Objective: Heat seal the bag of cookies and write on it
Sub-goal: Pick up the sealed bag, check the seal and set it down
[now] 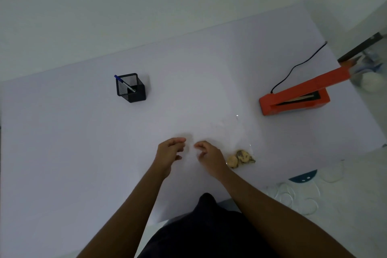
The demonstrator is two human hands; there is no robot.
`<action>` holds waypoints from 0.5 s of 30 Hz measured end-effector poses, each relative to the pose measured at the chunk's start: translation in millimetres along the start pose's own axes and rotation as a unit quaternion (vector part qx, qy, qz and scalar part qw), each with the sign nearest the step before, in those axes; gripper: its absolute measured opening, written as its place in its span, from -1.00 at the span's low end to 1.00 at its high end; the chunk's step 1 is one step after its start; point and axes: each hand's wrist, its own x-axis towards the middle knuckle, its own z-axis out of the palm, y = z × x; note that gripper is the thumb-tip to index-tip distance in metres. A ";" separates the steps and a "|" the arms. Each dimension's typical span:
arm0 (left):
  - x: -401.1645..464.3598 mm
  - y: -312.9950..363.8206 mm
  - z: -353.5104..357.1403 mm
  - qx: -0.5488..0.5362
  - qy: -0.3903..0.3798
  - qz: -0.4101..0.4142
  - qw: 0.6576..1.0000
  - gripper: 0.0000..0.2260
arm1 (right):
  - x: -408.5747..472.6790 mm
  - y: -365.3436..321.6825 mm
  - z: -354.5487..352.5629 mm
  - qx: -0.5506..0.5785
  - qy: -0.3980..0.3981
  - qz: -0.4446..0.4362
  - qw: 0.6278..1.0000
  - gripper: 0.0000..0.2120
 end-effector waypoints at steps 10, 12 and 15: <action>-37.7 16.3 17.3 -0.151 -0.049 -0.078 0.984 -0.85 | -39.3 -21.2 -19.1 0.052 0.079 -0.108 0.990 -0.49; -38.7 17.5 22.1 -0.159 -0.043 -0.079 0.983 -0.85 | -41.1 -22.1 -23.3 0.057 0.101 -0.117 0.986 -0.51; -39.5 19.2 31.7 -0.165 -0.031 -0.083 0.982 -0.86 | -38.4 -22.4 -31.8 0.038 0.119 -0.143 0.982 -0.70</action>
